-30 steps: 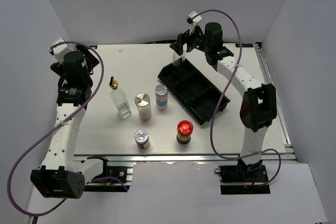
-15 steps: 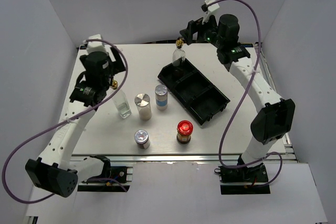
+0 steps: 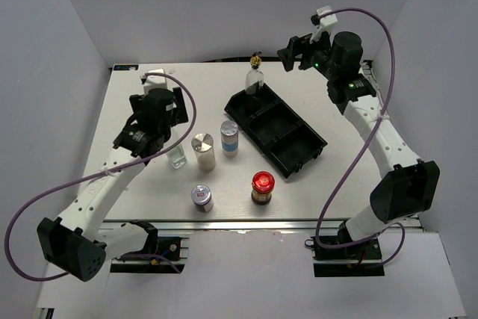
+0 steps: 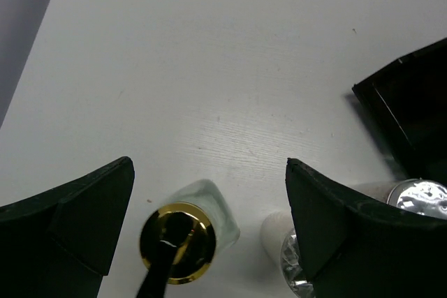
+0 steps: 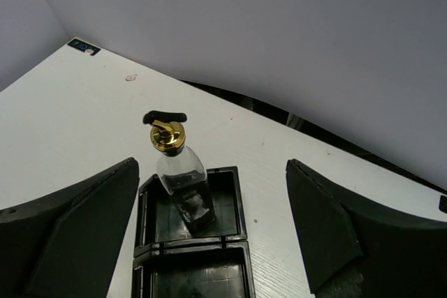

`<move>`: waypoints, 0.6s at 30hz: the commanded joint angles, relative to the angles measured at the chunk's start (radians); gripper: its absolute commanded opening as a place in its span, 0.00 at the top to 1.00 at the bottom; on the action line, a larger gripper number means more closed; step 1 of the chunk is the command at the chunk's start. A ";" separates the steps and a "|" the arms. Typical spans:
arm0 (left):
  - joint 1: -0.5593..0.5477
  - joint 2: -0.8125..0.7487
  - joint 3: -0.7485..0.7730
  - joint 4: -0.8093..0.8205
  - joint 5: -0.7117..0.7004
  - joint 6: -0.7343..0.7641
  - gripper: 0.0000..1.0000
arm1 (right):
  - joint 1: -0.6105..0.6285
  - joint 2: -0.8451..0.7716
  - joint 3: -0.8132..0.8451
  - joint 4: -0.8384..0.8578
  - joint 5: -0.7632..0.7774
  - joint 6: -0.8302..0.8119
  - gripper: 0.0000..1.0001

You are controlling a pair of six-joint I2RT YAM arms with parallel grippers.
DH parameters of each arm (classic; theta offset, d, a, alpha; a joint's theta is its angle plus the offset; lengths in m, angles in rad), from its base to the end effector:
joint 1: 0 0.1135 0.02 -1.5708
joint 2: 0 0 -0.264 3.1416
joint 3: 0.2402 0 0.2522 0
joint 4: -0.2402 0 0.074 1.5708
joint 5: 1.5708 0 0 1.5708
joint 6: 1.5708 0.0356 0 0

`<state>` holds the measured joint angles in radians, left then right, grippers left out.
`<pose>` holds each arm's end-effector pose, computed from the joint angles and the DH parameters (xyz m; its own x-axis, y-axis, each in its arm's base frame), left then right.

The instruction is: Organize the condiment bottles

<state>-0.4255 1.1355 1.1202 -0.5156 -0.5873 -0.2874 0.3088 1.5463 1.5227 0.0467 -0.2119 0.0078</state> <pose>0.2303 -0.0827 0.3567 -0.4163 -0.0704 -0.9065 -0.2186 0.9755 0.0246 0.3489 0.1192 0.4341 0.0181 0.0138 -0.9997 -0.4976 0.8674 0.0029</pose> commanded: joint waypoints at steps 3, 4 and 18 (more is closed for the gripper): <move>-0.048 0.020 -0.017 -0.046 -0.074 -0.030 0.02 | -0.022 -0.066 -0.053 0.048 -0.003 0.044 0.11; -0.050 0.018 -0.023 -0.047 -0.086 -0.036 0.03 | -0.023 -0.071 -0.062 0.051 -0.004 0.043 0.11; -0.059 0.026 -0.060 -0.051 -0.140 -0.091 0.48 | -0.077 -0.120 -0.144 0.067 0.008 0.038 0.10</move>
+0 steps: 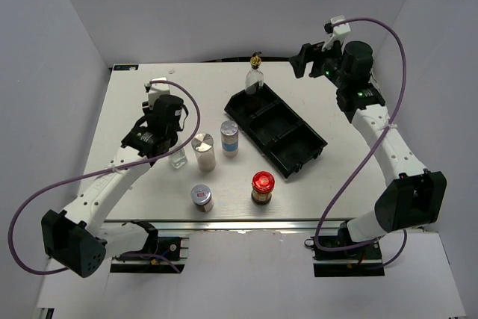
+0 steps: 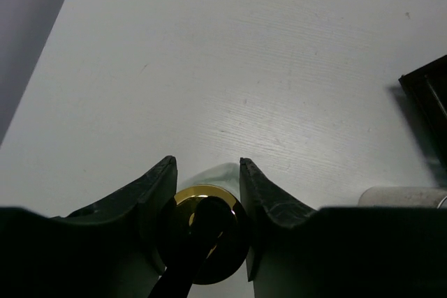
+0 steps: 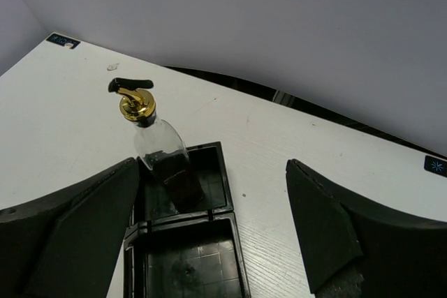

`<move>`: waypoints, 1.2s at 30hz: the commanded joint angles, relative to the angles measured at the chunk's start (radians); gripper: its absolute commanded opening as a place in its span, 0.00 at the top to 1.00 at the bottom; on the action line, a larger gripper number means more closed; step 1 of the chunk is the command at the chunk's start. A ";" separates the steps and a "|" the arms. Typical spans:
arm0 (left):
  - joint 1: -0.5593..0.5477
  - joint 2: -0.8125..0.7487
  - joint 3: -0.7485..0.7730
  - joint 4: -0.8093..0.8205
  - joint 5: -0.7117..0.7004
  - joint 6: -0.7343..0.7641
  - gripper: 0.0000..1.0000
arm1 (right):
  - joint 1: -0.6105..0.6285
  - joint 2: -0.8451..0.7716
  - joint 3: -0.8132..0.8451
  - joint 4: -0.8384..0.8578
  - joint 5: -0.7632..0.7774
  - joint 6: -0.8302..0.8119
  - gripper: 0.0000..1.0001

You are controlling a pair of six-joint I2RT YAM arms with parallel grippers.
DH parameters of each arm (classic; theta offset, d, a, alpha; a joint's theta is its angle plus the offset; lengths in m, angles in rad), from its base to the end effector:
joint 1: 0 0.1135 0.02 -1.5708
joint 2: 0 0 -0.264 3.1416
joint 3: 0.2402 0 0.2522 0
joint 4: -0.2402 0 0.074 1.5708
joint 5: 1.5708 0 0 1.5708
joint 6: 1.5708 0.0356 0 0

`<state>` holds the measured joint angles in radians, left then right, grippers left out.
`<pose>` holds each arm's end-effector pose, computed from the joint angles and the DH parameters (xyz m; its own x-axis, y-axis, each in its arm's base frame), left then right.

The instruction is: Organize the condiment bottles

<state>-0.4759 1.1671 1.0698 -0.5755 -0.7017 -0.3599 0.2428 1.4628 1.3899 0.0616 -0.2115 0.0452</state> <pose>0.2284 -0.0918 0.3291 -0.4836 -0.0533 -0.8736 -0.2876 0.9524 0.1011 0.3370 0.0912 0.4167 -0.0308 0.0379 -0.9988 -0.4379 0.8978 0.0476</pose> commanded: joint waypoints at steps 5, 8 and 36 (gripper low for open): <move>-0.010 0.003 -0.011 0.034 -0.064 -0.037 0.74 | -0.033 -0.044 -0.028 0.055 0.006 0.010 0.10; -0.010 0.009 -0.001 0.049 -0.067 -0.037 0.84 | -0.045 -0.050 -0.045 0.053 0.006 0.012 0.11; -0.012 0.304 0.470 0.200 -0.099 0.082 1.00 | -0.221 -0.240 -0.278 0.064 0.196 0.127 0.11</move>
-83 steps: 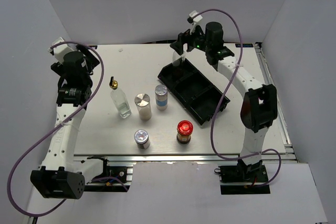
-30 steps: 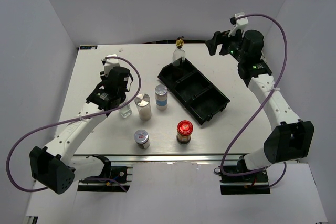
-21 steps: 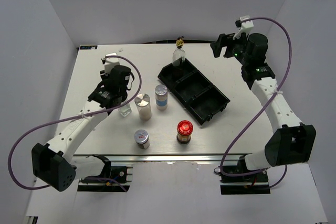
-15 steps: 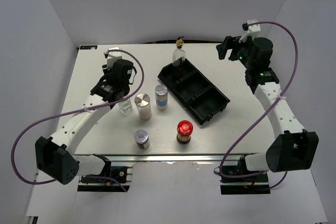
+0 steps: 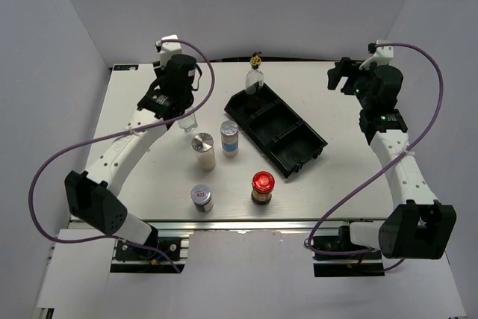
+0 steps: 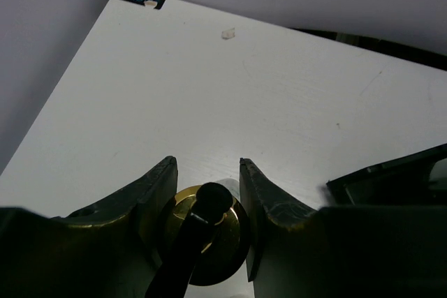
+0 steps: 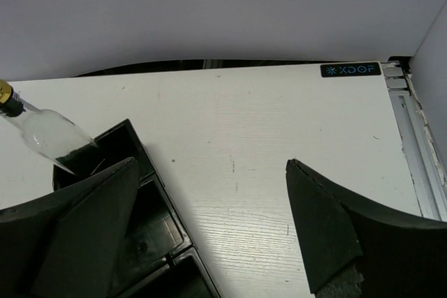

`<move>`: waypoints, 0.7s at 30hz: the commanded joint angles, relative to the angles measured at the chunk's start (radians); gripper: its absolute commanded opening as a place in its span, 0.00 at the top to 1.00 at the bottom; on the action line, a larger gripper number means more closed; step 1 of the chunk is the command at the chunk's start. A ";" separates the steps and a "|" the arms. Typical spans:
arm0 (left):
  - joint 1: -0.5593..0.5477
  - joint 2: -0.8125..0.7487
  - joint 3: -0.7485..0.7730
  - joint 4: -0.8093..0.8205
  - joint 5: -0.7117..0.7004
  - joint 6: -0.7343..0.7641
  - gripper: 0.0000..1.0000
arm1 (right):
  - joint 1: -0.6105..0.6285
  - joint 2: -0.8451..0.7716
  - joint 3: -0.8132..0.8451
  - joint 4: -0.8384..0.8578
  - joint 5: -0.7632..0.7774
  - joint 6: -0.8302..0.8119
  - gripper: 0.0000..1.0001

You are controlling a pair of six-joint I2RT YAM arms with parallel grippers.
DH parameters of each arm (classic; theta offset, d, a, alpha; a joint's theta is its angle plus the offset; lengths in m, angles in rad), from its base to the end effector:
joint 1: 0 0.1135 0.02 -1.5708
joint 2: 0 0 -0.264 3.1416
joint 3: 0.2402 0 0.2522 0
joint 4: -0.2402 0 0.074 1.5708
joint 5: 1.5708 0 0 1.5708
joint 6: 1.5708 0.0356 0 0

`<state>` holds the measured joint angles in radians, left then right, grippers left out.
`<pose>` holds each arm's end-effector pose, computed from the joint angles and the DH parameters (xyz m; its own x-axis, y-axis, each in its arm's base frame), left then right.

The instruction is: Organize the condiment bottles

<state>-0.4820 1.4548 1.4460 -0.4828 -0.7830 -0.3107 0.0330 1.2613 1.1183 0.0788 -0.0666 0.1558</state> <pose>0.2973 -0.1272 0.3867 -0.3302 -0.0718 -0.9412 -0.3397 0.9393 0.0475 0.2997 0.0123 0.3824 -0.0787 0.1523 -0.9852 -0.0881 0.9833 0.1591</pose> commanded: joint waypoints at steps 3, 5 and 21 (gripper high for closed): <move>-0.006 0.079 0.171 0.122 0.005 0.047 1.00 | -0.021 -0.048 -0.021 0.039 0.062 0.021 0.11; -0.006 0.108 0.221 0.141 0.034 0.054 1.00 | -0.053 -0.051 -0.029 0.038 0.094 0.028 0.11; -0.006 0.387 0.560 0.138 0.309 0.035 1.00 | -0.142 -0.036 -0.049 0.036 0.076 0.054 0.11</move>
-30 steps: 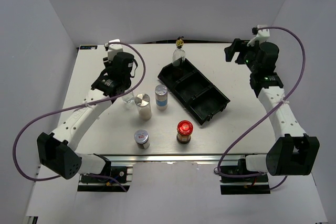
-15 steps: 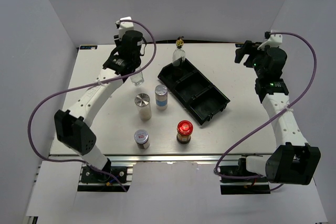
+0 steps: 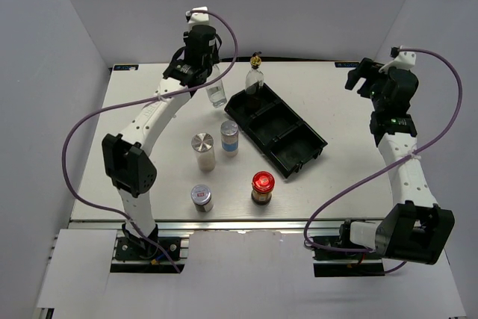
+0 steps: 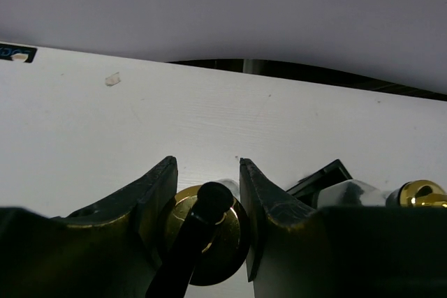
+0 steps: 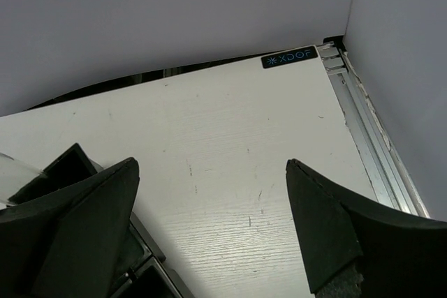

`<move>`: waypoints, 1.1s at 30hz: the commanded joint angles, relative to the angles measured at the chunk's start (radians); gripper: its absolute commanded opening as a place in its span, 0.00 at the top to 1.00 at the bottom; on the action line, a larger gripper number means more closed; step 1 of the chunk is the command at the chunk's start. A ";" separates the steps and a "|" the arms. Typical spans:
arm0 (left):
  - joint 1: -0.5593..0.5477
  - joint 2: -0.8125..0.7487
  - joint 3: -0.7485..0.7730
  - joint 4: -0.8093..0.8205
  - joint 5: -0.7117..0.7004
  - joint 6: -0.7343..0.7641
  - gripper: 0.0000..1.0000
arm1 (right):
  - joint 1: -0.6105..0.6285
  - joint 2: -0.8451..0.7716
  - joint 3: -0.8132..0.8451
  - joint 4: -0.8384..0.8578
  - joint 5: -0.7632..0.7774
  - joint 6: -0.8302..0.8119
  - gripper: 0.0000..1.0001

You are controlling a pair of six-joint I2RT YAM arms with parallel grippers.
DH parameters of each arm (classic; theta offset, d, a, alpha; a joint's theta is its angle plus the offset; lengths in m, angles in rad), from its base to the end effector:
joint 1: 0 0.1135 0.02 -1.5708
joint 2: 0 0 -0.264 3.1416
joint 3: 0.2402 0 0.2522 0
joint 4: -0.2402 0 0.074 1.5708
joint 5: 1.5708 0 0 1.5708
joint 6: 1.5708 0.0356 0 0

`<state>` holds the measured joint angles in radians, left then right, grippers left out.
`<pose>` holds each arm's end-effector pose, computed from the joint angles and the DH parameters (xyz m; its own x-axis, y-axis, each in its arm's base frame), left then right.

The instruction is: Organize the condiment bottles

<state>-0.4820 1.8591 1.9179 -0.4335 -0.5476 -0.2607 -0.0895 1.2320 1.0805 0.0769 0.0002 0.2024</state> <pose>0.3925 -0.1844 0.4027 -0.3047 -0.0890 -0.9483 -0.1160 0.9917 -0.0558 0.2916 -0.0262 0.3767 -0.0547 0.2067 -0.9769 0.1027 0.9743 0.2005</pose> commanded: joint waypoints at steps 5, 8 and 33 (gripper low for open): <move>-0.007 0.035 0.147 0.082 0.123 -0.032 1.00 | -0.041 -0.005 -0.019 0.041 -0.028 0.022 0.11; -0.013 0.054 0.159 0.091 0.162 -0.035 1.00 | -0.050 0.001 -0.017 0.041 -0.037 0.028 0.11; -0.107 0.138 0.251 0.072 0.077 -0.022 1.00 | -0.084 0.001 -0.034 0.050 -0.075 0.054 0.11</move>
<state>-0.5907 2.0106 2.0884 -0.4408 -0.4259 -0.2741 -0.1650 1.2446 1.0485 0.0803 -0.0669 0.2470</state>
